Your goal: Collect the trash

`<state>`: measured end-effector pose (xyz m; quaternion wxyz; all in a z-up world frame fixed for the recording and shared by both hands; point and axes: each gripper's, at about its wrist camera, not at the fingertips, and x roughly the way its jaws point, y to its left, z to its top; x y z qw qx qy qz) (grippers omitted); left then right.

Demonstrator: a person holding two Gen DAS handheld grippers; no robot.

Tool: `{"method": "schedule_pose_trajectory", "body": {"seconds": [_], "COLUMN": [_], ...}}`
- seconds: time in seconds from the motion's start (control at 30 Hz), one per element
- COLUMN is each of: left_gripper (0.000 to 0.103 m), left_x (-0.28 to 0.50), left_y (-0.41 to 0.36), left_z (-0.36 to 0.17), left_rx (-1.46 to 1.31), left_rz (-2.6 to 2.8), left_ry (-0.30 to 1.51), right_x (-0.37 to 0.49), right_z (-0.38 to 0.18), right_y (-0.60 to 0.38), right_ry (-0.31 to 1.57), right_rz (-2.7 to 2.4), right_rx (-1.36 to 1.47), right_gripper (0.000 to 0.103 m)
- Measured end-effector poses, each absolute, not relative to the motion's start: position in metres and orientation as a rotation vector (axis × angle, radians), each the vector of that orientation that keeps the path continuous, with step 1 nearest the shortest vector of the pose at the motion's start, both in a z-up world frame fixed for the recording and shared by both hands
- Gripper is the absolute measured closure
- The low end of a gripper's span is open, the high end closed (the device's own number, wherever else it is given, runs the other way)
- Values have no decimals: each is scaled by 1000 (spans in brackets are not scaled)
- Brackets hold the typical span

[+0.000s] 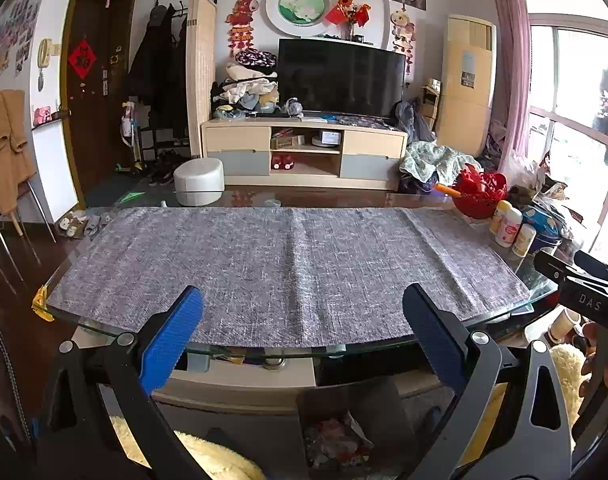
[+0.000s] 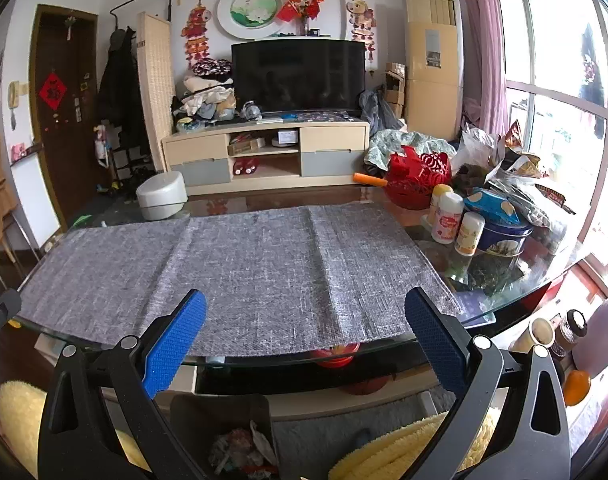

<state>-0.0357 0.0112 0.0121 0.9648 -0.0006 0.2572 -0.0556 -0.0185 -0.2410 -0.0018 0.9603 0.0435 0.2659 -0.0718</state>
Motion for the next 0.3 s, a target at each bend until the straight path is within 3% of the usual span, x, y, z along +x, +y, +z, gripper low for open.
{"method": "schedule_pose_trajectory", "body": {"seconds": [0.3], "left_gripper": [8], "left_x": [-34], "left_y": [13], "left_z": [13], "left_rx": [18], "left_rz": [-76], "left_ry": [525], "right_x": [-19], "right_z": [-1], "right_y": [-245], "right_ry": [535], "right_rz": [-147], "right_rx": [91], "right_gripper": [3]}}
